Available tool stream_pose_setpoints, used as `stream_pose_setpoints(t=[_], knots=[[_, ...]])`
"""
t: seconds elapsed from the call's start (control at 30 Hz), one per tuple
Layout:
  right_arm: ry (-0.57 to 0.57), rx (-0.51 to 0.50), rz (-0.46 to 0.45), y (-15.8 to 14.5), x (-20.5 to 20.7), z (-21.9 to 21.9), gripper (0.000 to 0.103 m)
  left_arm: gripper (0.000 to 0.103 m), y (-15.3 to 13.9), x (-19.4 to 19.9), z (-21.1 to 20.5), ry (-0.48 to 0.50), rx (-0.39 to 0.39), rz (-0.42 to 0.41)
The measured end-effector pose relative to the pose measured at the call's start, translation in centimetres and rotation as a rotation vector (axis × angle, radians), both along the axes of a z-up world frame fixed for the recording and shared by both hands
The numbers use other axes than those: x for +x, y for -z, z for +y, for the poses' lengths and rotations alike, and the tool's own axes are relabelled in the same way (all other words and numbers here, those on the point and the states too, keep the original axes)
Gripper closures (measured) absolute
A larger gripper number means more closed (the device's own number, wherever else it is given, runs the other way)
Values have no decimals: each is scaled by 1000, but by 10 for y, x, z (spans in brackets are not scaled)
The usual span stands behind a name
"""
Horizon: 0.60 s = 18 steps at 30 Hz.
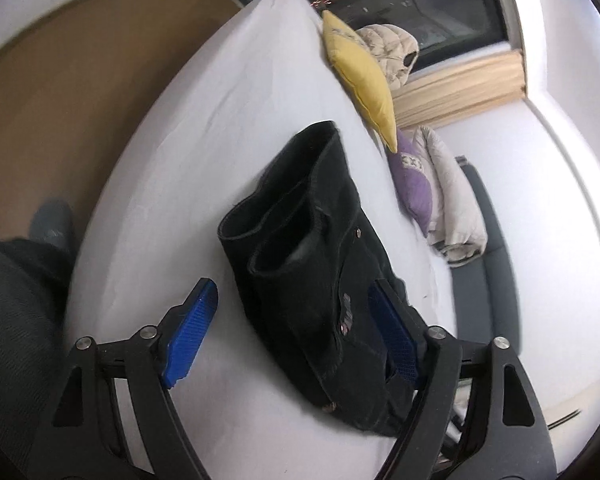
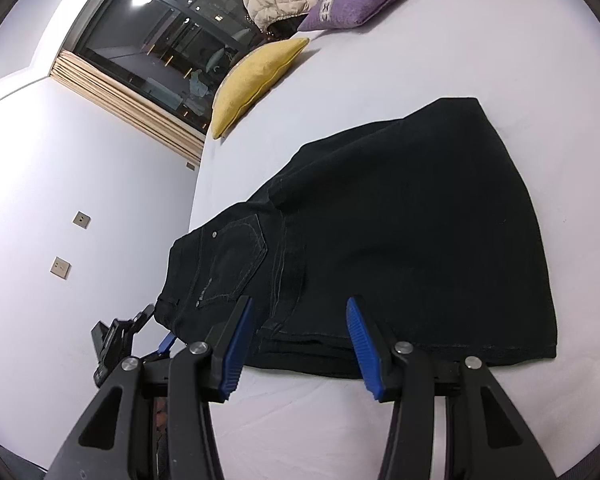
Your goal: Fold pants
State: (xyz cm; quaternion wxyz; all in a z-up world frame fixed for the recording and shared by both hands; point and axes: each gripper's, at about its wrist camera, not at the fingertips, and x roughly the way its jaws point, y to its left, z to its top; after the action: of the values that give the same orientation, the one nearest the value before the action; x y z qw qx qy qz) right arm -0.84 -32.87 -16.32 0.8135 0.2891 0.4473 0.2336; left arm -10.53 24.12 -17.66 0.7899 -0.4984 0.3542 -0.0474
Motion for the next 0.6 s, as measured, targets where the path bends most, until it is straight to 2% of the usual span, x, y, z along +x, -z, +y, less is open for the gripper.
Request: stream_pose_setpoints(t=[0.03, 0.07, 0.1, 0.2, 0.37, 0.5, 0.6], knots=[[-4, -5, 0, -1, 0, 2, 52, 28, 4, 1, 5, -14, -29, -13], [-7, -8, 0, -1, 0, 3, 52, 33, 5, 2, 9, -22, -37, -22], [-11, -12, 0, -1, 0, 5, 52, 47, 5, 5, 10, -23, -37, -27], [-14, -14, 4, 1, 3, 9, 52, 71, 8, 13, 13, -22, -28, -15], [-42, 25, 0, -3, 16, 24, 52, 83, 11, 14, 13, -24, -14, -12], [-154, 66, -13, -12, 45, 63, 52, 90, -2, 14, 9, -21, -20, -30], [-226, 75, -11, -14, 72, 97, 52, 91, -11, 17, 6, -16, -11, -39]])
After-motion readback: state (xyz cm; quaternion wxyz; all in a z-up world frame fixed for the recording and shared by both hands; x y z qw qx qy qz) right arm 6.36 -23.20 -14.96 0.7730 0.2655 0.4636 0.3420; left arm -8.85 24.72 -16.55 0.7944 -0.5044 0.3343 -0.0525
